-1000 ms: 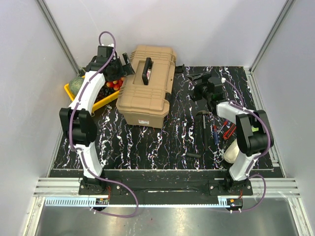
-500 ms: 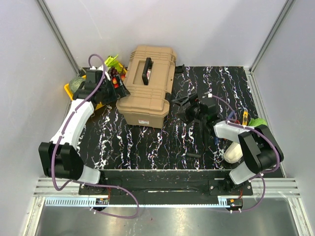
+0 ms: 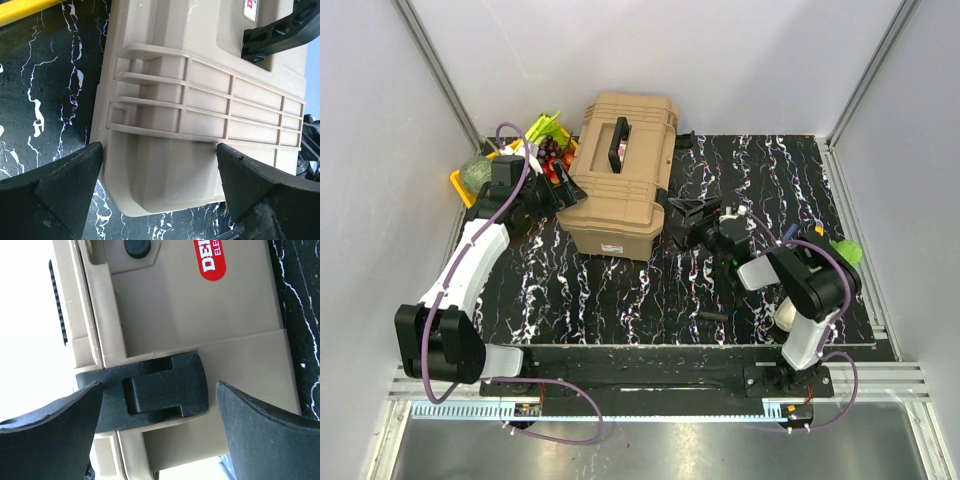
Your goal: Pack the tool kit
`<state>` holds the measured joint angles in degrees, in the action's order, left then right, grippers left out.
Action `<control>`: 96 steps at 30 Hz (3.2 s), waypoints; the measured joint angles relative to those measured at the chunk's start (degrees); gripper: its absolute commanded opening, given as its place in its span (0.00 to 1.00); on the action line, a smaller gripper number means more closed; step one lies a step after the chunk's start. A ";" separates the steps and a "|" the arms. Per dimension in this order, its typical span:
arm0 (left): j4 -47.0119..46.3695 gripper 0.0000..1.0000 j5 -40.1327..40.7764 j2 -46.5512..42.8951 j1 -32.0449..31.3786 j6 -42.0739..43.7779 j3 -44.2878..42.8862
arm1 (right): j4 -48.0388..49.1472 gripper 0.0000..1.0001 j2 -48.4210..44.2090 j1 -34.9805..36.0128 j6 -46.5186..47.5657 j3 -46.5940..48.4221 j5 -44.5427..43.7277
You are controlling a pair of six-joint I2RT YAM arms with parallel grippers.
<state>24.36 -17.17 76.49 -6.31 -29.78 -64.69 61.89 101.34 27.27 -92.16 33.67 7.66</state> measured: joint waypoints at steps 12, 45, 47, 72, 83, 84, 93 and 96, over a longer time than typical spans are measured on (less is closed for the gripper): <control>-0.74 0.99 -0.90 0.85 0.26 -0.48 -0.11 | 13.33 1.00 11.06 4.44 -14.08 2.51 -10.86; -0.52 0.99 0.35 1.64 0.44 1.07 -1.27 | 2.62 0.50 6.34 7.65 -9.14 5.51 -20.68; -0.39 0.99 0.68 1.64 0.28 1.40 -1.38 | -0.44 0.50 4.33 7.65 -6.88 5.51 -20.87; 1.25 0.99 2.29 1.90 -0.94 2.99 -2.60 | -26.12 0.99 -15.96 9.84 7.82 6.51 -17.29; 3.19 0.99 3.76 2.49 -2.10 3.19 -4.00 | -38.29 1.00 -17.92 11.85 9.73 11.58 -13.84; 3.32 0.99 3.80 2.49 -2.10 3.19 -4.09 | -38.75 0.99 -17.92 11.85 9.79 11.78 -13.94; 7.98 0.99 7.63 2.78 -3.10 4.09 -7.58 | -49.03 0.99 -24.72 11.87 11.32 10.91 -18.01; 10.14 0.99 8.90 2.73 -3.10 4.90 -11.45 | -53.66 0.99 -31.41 11.87 13.99 10.23 -20.92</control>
<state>34.50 -8.27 79.22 -9.41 -24.88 -76.14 8.23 69.93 39.13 -78.17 43.90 -13.26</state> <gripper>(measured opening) 0.993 0.993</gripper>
